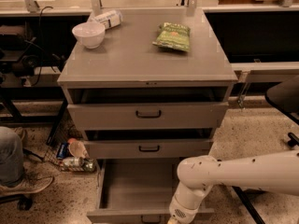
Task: Close bottom drawer
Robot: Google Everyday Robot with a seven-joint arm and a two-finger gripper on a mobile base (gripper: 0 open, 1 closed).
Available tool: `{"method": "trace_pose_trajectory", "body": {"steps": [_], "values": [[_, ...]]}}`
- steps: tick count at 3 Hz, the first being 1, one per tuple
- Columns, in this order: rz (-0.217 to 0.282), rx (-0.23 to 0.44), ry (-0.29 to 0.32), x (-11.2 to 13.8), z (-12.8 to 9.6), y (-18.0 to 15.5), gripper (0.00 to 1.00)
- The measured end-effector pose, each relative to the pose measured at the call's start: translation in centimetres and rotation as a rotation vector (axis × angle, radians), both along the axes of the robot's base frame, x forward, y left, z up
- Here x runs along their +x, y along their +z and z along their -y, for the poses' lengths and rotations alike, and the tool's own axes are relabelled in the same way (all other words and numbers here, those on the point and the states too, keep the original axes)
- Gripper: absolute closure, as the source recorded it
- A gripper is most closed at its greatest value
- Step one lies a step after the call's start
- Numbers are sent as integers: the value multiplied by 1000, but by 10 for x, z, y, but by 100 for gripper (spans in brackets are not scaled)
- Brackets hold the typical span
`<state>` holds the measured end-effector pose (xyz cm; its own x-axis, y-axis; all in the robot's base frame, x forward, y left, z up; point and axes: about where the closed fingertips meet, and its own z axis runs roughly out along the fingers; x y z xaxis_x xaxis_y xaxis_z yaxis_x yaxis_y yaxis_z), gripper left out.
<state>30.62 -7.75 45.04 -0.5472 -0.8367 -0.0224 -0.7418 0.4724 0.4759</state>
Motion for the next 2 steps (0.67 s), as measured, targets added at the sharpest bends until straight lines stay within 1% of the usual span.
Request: {"method": "trace_pose_trajectory", "body": {"steps": [1,2], "values": [[-4,-1,2,-1,0,0,97],[-21,16,-1,-1,-7,-22,100]]}}
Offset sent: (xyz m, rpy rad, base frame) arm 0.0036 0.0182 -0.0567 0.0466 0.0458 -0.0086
